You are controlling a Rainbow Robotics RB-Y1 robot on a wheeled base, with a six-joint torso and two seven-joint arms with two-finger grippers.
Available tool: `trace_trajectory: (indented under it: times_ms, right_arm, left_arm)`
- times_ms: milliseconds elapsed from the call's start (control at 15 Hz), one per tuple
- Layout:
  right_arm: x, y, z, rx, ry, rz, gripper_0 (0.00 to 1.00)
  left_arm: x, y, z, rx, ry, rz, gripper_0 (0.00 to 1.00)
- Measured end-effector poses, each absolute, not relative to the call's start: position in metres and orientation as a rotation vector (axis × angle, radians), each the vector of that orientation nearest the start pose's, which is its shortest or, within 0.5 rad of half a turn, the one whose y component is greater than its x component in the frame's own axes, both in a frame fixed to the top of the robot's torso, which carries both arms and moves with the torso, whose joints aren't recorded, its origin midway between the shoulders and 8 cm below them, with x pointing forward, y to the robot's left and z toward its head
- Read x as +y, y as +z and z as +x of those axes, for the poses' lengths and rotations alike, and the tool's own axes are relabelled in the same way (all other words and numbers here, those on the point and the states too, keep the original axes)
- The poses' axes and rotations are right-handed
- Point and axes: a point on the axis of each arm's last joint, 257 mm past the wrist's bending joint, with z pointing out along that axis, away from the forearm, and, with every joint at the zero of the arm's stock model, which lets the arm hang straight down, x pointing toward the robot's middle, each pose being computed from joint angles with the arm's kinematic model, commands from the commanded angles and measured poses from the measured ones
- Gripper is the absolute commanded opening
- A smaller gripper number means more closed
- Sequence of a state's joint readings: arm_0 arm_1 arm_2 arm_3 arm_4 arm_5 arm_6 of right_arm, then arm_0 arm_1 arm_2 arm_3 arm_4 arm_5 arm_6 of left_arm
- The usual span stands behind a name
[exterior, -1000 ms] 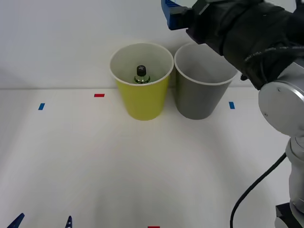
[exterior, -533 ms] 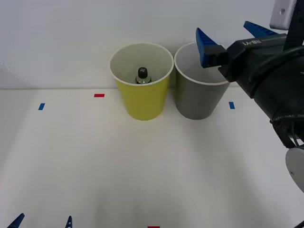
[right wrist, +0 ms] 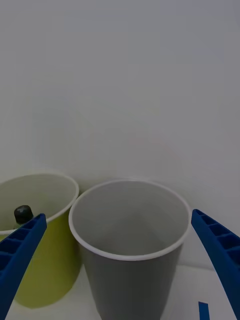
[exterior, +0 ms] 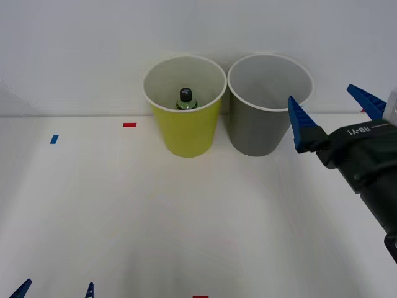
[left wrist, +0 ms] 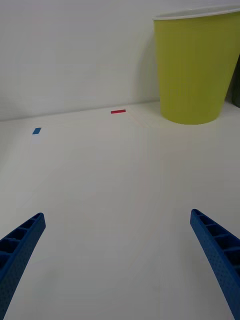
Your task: Put cans in the gray bin and PET bottles in the light green bin.
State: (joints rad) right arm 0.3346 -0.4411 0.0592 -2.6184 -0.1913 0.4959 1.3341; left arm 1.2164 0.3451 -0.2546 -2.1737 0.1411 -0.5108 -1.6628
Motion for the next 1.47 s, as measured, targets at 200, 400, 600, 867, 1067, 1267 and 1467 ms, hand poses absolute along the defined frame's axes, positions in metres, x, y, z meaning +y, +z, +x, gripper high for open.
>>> trace_trajectory:
  times_ms: [200,400,600,867,1067,1267,1467]
  right_arm:
    - [-0.205,-0.031,0.38,1.437,0.194,-0.128,1.0]
    - [-0.211,-0.045,0.368,1.447,0.187,-0.086,1.0]
    - [-0.213,-0.027,0.366,1.287,0.197,-0.101,1.0]
    - [-0.235,-0.082,0.36,1.223,0.145,-0.146,1.0]
    - [-0.261,-0.131,0.332,1.298,0.075,-0.146,1.0]
    - [-0.279,-0.156,0.3,1.361,0.037,-0.104,1.0]
    - [-0.289,-0.173,0.271,1.409,0.009,-0.062,1.0]
  left_arm:
    - [0.257,-0.245,0.196,1.687,0.063,0.074,1.0]
    - [0.257,-0.245,0.196,1.687,0.063,0.074,1.0]
    - [0.257,-0.245,0.196,1.687,0.063,0.074,1.0]
    - [0.257,-0.245,0.196,1.687,0.063,0.074,1.0]
    - [0.257,-0.245,0.196,1.687,0.063,0.074,1.0]
    - [0.257,-0.245,0.196,1.687,0.063,0.074,1.0]
    - [0.257,-0.245,0.196,1.687,0.063,0.074,1.0]
